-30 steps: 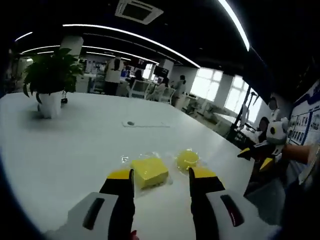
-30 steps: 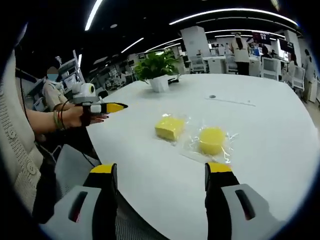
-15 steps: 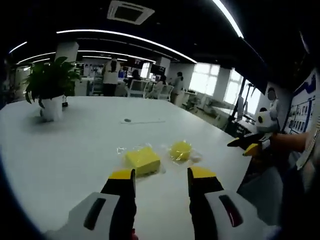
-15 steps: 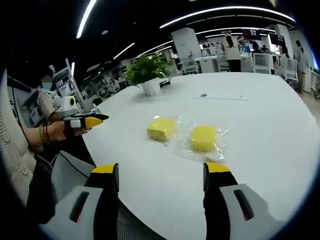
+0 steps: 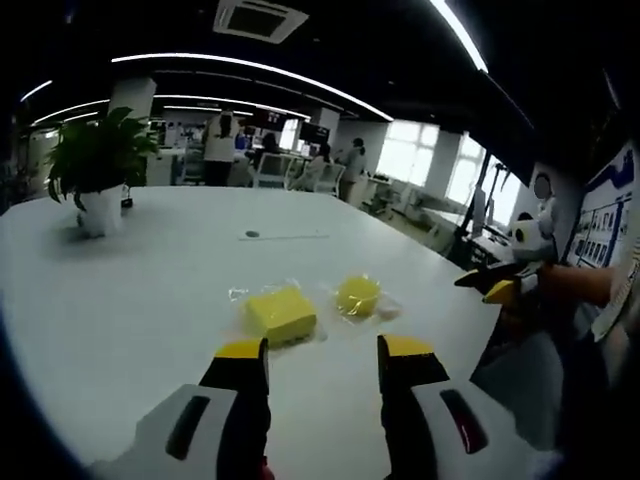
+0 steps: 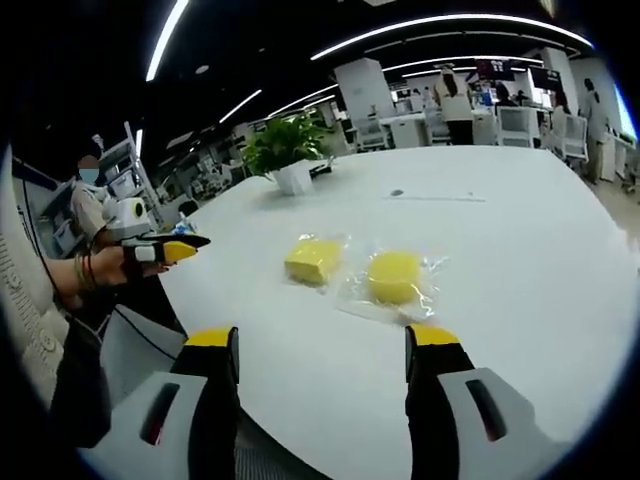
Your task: Compare the silicone blocks by pressing each to a similar depth, holding the contact briefly, and releasing to observe deformation and rebound differences across the visible hardness samples.
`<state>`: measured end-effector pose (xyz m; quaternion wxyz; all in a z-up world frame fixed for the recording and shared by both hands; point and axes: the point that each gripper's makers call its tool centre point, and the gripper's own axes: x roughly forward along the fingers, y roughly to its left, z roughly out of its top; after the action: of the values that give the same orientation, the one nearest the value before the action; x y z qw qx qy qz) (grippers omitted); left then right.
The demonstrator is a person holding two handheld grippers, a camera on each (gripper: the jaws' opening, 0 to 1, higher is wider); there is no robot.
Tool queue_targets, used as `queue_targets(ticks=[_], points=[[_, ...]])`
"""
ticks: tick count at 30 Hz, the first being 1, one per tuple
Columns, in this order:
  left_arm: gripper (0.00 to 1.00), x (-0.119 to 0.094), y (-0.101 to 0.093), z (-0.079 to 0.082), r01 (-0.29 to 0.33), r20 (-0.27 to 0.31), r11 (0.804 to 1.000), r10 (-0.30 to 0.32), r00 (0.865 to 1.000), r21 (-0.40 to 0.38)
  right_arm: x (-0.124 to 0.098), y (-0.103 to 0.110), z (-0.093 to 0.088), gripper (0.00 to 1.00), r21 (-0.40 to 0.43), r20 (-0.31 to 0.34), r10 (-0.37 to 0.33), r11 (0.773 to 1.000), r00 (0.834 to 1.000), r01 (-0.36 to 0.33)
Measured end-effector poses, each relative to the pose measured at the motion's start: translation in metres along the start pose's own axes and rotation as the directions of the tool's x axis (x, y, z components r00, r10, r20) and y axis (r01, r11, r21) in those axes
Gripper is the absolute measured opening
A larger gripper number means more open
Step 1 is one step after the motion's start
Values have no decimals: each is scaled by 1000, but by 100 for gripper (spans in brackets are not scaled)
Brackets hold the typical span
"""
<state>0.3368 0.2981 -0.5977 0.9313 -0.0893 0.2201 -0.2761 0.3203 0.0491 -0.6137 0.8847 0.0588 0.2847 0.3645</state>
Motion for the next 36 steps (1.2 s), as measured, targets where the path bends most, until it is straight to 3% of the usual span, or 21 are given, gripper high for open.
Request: queue_targets(ticks=[8,17,26,32,36], points=[[44,26,-7,10,57,-2,997,-58,998,-61,6,-1,-2,61,7,-17,14,1000,1000,-14],[45,62,-7,22,76,-6,986,-78,997,-148,11,-5,-13,60,3,-52,19,1000,998,-19],[46,105,1,37,78,7,955,-79,997,-285,14,-11,-19,60,14,-74,19,1000,997,-18],[45,134,-2,34,97,-25,950,-109,994,-297,16,-14,-21,60,23,-77,20,1000,997,-18],[42,153,-3,28,123,-49,915,-153,987,-385,16,-18,-22,59,27,-84,15,1000,996,-13]])
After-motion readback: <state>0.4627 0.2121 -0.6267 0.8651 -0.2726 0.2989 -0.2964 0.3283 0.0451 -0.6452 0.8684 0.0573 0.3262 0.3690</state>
